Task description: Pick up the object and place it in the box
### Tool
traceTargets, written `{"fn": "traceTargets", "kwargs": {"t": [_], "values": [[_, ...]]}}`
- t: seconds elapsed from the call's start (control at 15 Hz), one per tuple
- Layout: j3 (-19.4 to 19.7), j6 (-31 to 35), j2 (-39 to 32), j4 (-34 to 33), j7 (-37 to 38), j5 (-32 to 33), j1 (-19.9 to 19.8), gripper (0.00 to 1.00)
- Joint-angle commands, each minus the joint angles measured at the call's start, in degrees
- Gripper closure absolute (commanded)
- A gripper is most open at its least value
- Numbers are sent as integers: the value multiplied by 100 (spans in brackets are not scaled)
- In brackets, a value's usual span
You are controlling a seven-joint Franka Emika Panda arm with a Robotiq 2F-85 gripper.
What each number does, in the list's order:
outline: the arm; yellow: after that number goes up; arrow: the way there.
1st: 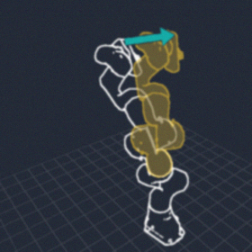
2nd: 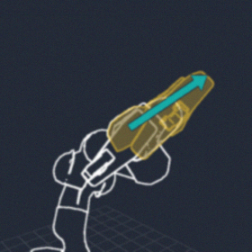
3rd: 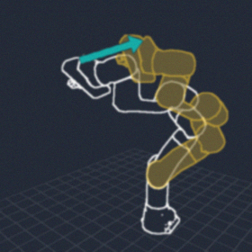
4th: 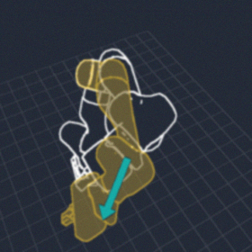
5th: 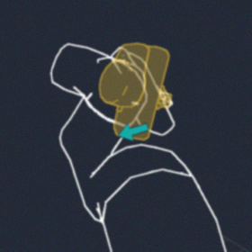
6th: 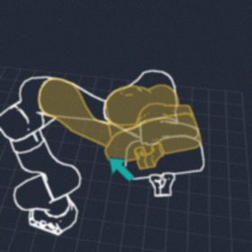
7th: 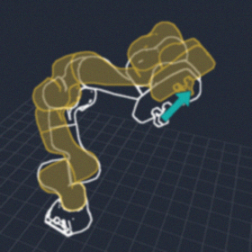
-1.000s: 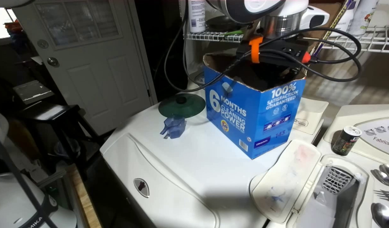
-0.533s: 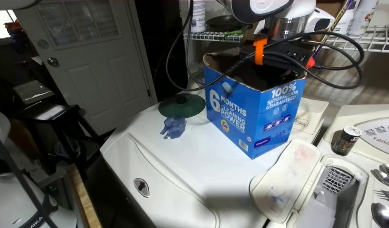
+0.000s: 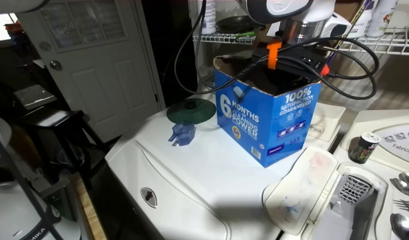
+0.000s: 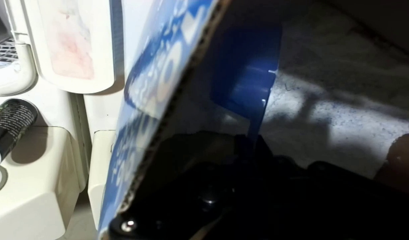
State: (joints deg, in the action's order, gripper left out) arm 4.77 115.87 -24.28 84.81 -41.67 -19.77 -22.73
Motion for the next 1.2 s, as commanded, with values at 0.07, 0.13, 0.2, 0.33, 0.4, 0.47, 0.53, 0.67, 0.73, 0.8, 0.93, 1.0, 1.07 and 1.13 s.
{"fn": "traceTargets", "kwargs": {"t": [0.07,0.13,0.2,0.33,0.4,0.47,0.53,0.67,0.73,0.8,0.93,1.0,1.07,1.13], "values": [[-88,-424,-259,-340,-143,-251,-150,98],[-88,-465,-274,-377,-135,-257,-156,98],[-98,-535,-288,-413,-140,-295,-174,98],[-100,-576,-300,-444,-139,-336,-189,98],[-99,-585,-298,-449,-137,-351,-193,98],[-98,-603,-288,-452,-132,-369,-199,98],[-98,-611,-277,-453,-132,-377,-200,98],[-104,-646,-265,-452,-143,-419,-205,98],[-107,-673,-265,-449,-154,-430,-203,98],[-109,-674,-275,-445,-161,-439,-199,98],[-128,-675,-316,-465,-192,-490,-206,98],[-136,-680,-331,-467,-204,-514,-208,98],[-139,-670,-354,-470,-207,-532,-204,98],[-144,-666,-378,-483,-209,-556,-205,98]]}}
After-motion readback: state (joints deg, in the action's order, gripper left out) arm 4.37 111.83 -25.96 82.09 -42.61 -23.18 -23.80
